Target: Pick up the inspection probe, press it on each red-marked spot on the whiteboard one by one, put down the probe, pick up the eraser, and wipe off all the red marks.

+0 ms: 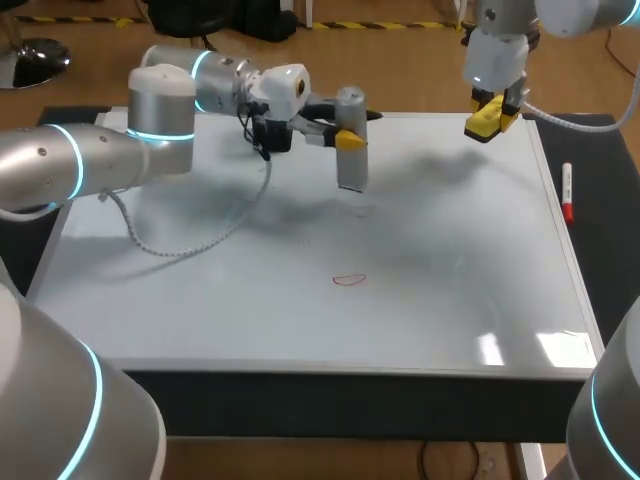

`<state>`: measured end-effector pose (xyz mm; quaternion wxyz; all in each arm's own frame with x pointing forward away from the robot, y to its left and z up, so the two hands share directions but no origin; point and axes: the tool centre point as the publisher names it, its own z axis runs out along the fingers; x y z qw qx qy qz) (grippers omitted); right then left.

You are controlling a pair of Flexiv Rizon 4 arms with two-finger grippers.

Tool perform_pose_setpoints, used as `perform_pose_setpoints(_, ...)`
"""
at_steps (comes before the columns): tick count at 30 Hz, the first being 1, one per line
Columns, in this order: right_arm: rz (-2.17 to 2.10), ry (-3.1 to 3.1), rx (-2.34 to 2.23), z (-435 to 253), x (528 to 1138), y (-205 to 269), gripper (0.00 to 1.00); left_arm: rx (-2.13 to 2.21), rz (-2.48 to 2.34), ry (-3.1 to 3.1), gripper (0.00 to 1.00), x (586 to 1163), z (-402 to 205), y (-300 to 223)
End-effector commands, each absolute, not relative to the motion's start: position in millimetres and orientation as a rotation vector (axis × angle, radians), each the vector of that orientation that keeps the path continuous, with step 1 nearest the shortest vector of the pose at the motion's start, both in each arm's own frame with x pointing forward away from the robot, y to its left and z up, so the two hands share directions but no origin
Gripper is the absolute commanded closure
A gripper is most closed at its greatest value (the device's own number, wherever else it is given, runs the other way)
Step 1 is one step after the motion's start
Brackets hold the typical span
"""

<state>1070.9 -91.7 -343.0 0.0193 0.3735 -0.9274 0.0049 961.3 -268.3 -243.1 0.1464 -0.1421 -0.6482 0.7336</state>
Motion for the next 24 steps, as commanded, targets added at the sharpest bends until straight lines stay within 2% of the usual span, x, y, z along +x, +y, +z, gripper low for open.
perform_pose_setpoints(1, 0.019, -2.875, 1.161, -341.8, 1071.4, -92.4, 1.00, -0.332, 2.141, -1.959, 1.00, 953.1, -227.5, -239.4)
perform_pose_setpoints(24, 0.019, -2.875, 1.161, -341.8, 1071.4, -92.4, 1.00, -0.112, 2.317, -2.181, 1.00, 982.0, -213.9, -85.9)
